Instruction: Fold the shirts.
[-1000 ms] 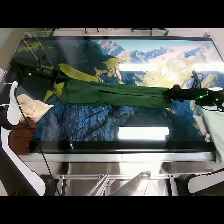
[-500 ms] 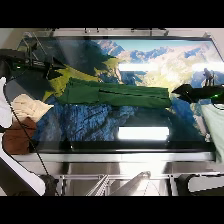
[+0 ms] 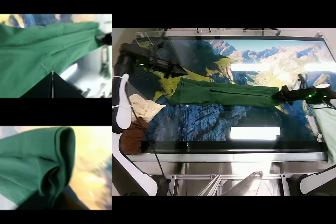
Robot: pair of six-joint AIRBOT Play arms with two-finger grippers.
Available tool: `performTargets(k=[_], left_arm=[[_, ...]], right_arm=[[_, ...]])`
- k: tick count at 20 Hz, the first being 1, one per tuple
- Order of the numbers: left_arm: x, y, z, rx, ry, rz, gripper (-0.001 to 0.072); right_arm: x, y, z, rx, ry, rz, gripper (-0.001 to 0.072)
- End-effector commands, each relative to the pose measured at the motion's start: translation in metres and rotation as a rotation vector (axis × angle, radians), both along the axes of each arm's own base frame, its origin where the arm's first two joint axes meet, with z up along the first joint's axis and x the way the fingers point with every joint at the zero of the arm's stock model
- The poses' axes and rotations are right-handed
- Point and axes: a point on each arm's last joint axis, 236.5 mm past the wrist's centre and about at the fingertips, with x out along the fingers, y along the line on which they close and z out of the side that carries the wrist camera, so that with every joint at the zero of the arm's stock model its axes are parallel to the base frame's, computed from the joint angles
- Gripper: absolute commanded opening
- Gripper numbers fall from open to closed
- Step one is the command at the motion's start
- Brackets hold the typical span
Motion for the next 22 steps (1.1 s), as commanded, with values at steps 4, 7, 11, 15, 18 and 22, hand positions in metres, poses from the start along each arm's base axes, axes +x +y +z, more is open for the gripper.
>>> performTargets(k=[4,7,11,15,18,22], left_arm=[[-0.026,-0.108,-0.085,0.218,0.006,-0.202,0.0009],[-0.065,-0.177,-0.128,0.234,0.053,-0.325,0.0008],[-0.098,-0.230,-0.146,0.287,0.052,-0.380,0.0008],[-0.126,-0.283,-0.142,0.267,0.011,-0.417,0.0009],[-0.123,-0.325,-0.085,0.128,-0.079,-0.409,0.0011],[-0.094,-0.281,0.062,-0.036,-0.259,-0.358,0.0017]], right_arm=[[0.007,0.025,0.030,0.069,-0.037,0.082,0.0021],[-0.009,0.004,0.069,0.119,-0.061,0.108,0.0020],[-0.036,-0.027,0.128,0.146,-0.137,0.145,0.0021],[-0.048,-0.033,0.184,0.146,-0.251,0.153,0.0021],[-0.053,-0.016,0.222,0.181,-0.331,0.181,0.0021],[-0.057,0.026,0.256,0.237,-0.403,0.245,0.0021]])
